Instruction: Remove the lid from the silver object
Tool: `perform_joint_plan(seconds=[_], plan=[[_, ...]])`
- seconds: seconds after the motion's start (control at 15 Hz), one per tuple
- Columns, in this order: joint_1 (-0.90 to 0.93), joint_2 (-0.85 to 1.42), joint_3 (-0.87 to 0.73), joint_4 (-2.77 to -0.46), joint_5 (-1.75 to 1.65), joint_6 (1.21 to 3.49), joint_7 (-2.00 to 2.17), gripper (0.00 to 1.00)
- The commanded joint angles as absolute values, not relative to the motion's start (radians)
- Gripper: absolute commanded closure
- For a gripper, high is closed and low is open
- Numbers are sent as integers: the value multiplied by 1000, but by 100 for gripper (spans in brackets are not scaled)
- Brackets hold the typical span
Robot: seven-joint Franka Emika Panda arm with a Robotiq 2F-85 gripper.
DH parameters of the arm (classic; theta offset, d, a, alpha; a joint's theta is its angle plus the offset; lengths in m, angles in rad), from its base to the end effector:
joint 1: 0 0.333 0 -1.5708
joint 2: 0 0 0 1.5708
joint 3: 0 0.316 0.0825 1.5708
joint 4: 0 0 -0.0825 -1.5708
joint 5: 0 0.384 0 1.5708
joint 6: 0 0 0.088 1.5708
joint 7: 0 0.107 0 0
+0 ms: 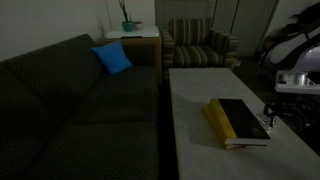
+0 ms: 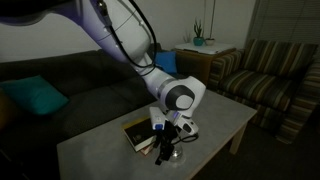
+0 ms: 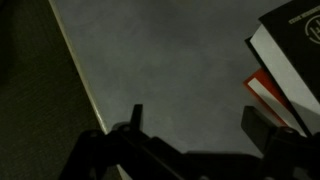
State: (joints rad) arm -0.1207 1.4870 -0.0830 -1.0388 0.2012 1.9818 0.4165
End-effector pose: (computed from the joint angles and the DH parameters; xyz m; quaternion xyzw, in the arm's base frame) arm 0.6237 -0.1055 -0.1242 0.9055 -0.3298 -0.2671 0.0002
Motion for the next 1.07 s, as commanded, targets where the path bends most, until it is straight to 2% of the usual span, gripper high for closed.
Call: perform_joint_plan(seconds=[0.0, 0.6, 1.0], plan=[[-122, 1487, -80, -1036, 196, 1980, 418, 0], [-104, 1484, -114, -1051, 118, 2250, 373, 0], [-109, 1484, -102, -1032, 92, 2217, 359, 0]])
